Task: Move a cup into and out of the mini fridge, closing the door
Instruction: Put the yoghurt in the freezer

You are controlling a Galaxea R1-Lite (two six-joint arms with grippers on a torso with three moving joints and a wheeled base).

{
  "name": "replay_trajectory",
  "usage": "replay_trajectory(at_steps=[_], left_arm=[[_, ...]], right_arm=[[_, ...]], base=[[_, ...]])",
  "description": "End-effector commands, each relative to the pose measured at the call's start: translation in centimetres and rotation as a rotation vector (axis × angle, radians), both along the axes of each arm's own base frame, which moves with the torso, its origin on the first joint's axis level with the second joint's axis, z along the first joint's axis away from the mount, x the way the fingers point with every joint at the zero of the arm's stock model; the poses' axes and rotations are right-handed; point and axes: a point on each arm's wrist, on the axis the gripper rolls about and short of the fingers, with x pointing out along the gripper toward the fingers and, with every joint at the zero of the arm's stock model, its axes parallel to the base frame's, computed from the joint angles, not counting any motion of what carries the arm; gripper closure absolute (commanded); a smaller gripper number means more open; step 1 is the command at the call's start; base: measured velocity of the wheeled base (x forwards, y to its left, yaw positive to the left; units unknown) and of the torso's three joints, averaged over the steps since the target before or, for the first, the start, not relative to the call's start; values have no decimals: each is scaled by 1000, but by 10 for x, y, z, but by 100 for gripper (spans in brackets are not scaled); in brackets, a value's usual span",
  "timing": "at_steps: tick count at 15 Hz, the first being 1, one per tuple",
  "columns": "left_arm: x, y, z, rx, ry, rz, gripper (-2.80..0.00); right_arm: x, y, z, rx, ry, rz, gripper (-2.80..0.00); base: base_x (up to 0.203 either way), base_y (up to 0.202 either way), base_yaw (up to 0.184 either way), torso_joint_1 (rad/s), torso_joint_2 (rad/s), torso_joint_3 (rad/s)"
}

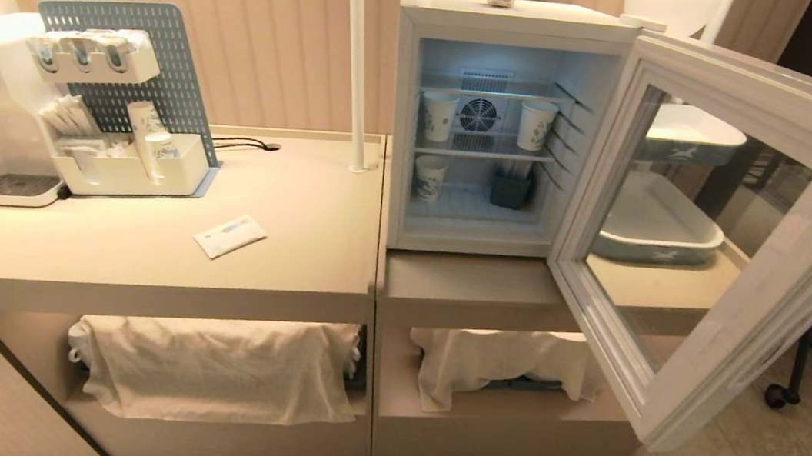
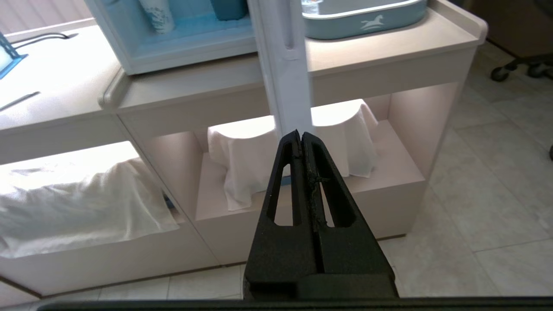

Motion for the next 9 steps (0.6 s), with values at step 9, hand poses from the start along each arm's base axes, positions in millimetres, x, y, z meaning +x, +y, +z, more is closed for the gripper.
replay_trajectory(at_steps=[9], left_arm=[[0,0,0,0,2,0,0]], right_arm=[[0,0,0,1,-2,1,0]], base=[[0,191,0,2,3,2]])
